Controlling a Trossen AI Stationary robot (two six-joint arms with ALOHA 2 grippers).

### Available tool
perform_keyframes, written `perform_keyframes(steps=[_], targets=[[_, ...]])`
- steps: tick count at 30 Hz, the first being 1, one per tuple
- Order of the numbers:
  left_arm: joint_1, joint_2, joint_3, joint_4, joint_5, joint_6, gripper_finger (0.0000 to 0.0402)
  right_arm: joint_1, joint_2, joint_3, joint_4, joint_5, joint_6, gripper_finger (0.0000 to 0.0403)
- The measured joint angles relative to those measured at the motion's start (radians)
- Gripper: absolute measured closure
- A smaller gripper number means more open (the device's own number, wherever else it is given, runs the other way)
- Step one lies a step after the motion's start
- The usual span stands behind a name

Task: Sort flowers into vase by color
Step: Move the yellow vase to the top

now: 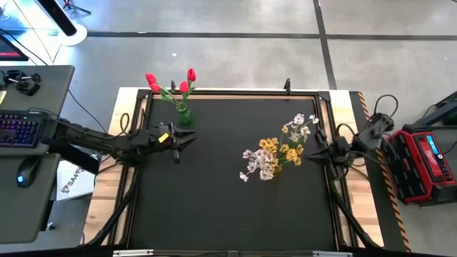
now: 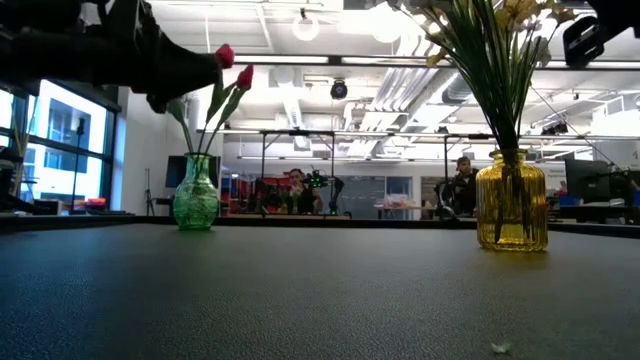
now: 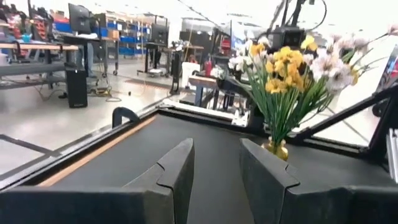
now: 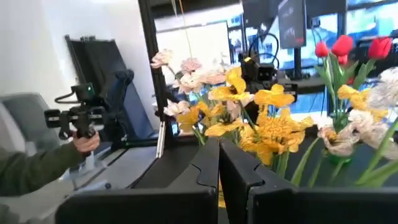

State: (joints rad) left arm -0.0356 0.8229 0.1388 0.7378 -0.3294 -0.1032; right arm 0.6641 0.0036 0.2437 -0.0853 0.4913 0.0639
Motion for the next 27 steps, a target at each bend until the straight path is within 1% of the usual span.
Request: perform_keyframes(steps=[3,7,11,12,15,18,20,22,24,27], targets=[[0.010,-0.025,-0.005,-0.003,0.001,0.005,0.0289,-0.041,0.000,-0.048,0.085,-0.002,-0.028,0.0403],[0.019,-0.036,-0.005,-0.006,0.007,0.018,0.0289,-0.119,0.000,-0.055,0.061,-0.050,-0.012,0.0403],[0.024,-0.036,-0.005,-0.011,0.007,0.018,0.0289,-0.187,0.000,0.005,-0.014,-0.109,0.010,0.0403],[0.024,-0.036,-0.005,-0.012,0.007,0.015,0.0289,-0.196,0.002,0.023,-0.052,-0.123,0.035,0.0403],[0.022,-0.036,-0.005,-0.020,0.008,-0.002,0.0289,-0.206,0.034,0.081,-0.191,-0.161,0.189,0.0403],[0.013,-0.036,-0.005,-0.034,0.008,-0.025,0.0289,-0.199,0.110,0.117,-0.326,-0.192,0.329,0.0403],[-0.001,-0.035,-0.005,-0.046,0.012,-0.026,0.0289,-0.188,0.180,0.120,-0.372,-0.216,0.409,0.0403],[-0.019,-0.035,-0.005,-0.046,0.021,-0.026,0.0289,-0.169,0.267,0.120,-0.385,-0.262,0.483,0.0403],[-0.039,-0.035,-0.005,-0.046,0.026,-0.027,0.0289,-0.143,0.356,0.120,-0.388,-0.282,0.545,0.0403],[-0.069,-0.035,-0.005,-0.045,0.026,-0.026,0.0289,-0.099,0.498,0.120,-0.363,-0.256,0.584,0.0403]])
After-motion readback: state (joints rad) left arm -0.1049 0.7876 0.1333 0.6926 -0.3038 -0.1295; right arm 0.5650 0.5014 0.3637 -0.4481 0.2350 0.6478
